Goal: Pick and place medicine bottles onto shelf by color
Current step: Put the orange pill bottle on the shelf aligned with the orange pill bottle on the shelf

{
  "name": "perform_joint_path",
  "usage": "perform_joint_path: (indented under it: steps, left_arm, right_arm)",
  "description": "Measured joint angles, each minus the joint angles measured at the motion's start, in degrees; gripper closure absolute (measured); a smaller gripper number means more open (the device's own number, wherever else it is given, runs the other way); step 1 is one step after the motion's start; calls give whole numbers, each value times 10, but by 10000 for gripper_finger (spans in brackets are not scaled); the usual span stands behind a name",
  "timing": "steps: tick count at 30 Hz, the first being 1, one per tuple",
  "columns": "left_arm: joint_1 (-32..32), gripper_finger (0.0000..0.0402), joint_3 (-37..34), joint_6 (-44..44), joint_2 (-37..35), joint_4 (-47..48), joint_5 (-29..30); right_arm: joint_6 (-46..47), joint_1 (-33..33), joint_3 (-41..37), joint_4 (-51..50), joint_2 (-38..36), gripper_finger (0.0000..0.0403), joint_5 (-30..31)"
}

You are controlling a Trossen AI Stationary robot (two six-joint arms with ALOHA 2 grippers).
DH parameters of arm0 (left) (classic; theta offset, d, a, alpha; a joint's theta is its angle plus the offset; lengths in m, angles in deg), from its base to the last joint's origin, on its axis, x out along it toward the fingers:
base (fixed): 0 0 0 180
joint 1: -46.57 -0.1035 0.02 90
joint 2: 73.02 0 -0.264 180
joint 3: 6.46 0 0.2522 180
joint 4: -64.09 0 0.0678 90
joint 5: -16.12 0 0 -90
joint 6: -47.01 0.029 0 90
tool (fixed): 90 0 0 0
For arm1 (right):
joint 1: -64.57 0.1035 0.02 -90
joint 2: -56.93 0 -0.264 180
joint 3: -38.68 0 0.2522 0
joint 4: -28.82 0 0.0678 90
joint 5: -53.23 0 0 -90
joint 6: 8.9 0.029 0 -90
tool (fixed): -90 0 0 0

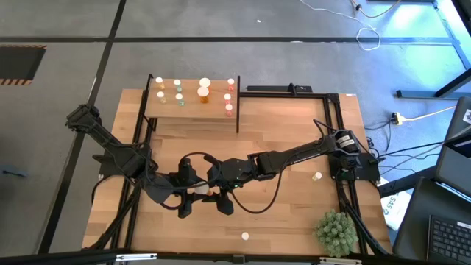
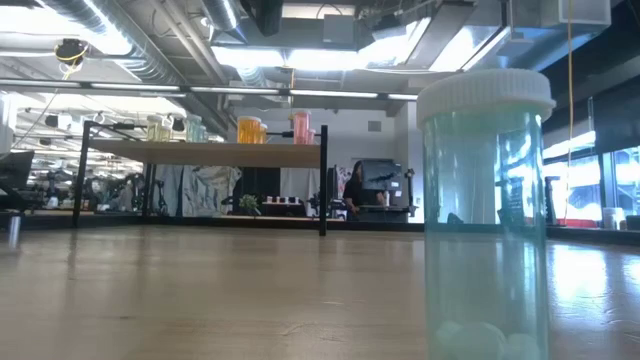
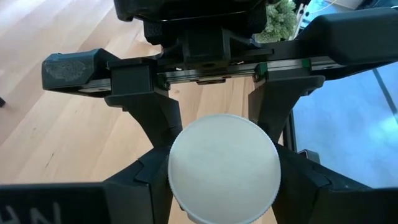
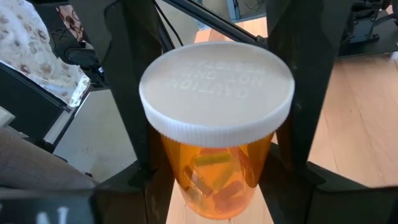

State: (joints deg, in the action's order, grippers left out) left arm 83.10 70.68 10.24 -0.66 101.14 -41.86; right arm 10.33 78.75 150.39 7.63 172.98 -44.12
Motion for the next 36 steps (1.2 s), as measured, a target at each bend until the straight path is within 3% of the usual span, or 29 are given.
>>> perform_joint_path:
  steps: [36]
  left_arm:
    - [0, 209, 0, -7, 1, -12, -15]
  right_arm:
    - [0, 0, 0, -1, 0, 199, -18]
